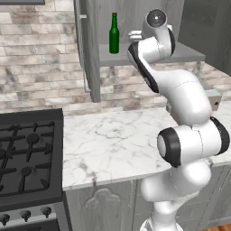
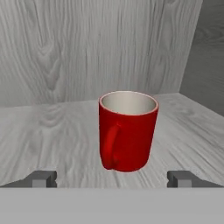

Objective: Open the cabinet directly in front. Then move the beer and the mug to the dining counter with the jar on it.

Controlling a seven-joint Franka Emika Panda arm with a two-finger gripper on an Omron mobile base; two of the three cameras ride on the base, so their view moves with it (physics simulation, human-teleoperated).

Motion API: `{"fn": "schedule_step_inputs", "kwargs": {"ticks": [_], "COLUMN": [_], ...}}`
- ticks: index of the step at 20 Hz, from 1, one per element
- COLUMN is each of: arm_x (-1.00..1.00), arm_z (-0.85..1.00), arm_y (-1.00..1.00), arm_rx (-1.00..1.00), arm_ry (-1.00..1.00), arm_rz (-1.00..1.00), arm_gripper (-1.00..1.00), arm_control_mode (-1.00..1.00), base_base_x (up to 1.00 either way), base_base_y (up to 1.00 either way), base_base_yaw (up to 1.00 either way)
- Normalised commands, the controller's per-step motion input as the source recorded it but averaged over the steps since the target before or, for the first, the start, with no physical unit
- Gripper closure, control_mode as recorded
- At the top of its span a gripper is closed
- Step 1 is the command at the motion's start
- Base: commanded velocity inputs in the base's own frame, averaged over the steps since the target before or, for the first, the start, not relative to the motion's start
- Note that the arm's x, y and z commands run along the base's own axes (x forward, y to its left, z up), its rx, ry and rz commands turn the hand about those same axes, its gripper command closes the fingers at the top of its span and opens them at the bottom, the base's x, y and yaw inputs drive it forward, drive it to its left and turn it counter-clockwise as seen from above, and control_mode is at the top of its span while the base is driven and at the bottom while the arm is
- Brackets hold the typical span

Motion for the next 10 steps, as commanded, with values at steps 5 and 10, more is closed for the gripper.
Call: {"fn": "schedule_step_inputs", "kwargs": {"ticks": [5,10], "arm_x": [0.25,0.33], "arm_z": [-0.1,-0.29], "arm_y": [-0.03,-0.04], "arm_rx": [0.0,-0.02], "arm_ry": [-0.01,-0.01], "arm_rz": [-0.01,0.0], "arm_gripper": [-1.0,-1.0], "arm_control_mode": [-1.0,-1.0], "base_base_x": [0.0,0.0], "base_base_y": [0.0,0.0], "base_base_yaw": [0.0,0.0]}}
